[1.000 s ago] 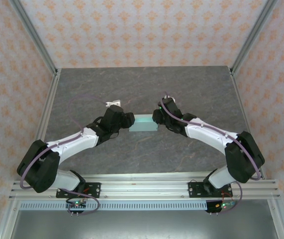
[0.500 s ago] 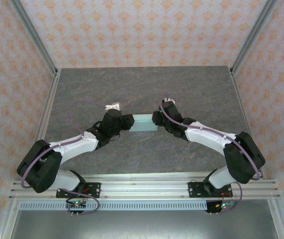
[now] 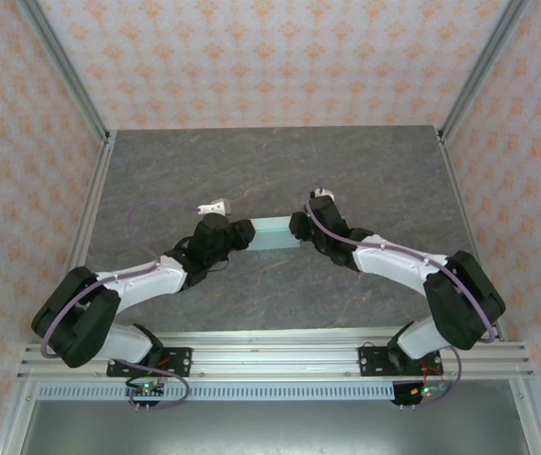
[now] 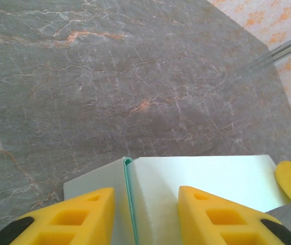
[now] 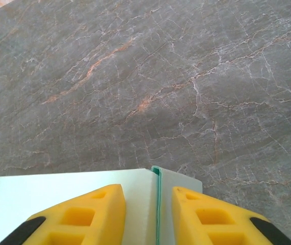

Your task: Fold the paper box

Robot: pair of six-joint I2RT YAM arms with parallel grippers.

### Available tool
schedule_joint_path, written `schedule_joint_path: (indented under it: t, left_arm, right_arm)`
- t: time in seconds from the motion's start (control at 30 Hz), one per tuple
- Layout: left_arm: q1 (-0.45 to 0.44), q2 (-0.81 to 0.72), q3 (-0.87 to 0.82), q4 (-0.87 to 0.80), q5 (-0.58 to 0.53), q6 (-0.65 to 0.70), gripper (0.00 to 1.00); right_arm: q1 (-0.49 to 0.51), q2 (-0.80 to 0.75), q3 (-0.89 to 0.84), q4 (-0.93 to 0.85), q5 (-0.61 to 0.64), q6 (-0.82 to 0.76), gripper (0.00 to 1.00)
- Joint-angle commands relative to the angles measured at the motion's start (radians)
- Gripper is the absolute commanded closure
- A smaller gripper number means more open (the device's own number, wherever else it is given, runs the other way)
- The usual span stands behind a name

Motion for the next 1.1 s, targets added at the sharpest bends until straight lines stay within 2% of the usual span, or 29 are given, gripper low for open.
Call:
schedule_joint_path:
  t: [0.0, 0.2, 0.43, 0.77, 1.07]
  left_arm:
    - [-0.002, -0.009, -0.007, -0.317, -0.035, 0.047, 0.58]
    - [0.025, -0.064, 0.065, -0.363, -0.013, 0.073, 0.43]
    - [0.046, -0.069, 0.075, -0.339, 0.104, 0.039, 0.38]
    - [0.058, 0.018, -0.046, -0.243, 0.196, -0.023, 0.65]
    - [0.069, 0.158, -0.174, -0.081, 0.22, -0.077, 0.82]
  right_arm:
    - [-0.005, 0.054, -0.037, -0.314, -0.004, -0.038, 0.7]
    - [-0.005, 0.038, -0.009, -0.324, 0.006, -0.047, 0.7]
    - [-0.001, 0.053, -0.004, -0.306, -0.005, -0.041, 0.7]
    - [0.0, 0.079, 0.018, -0.33, 0.009, -0.062, 0.7]
    - [-0.027, 0.118, -0.035, -0.337, -0.052, -0.061, 0.73]
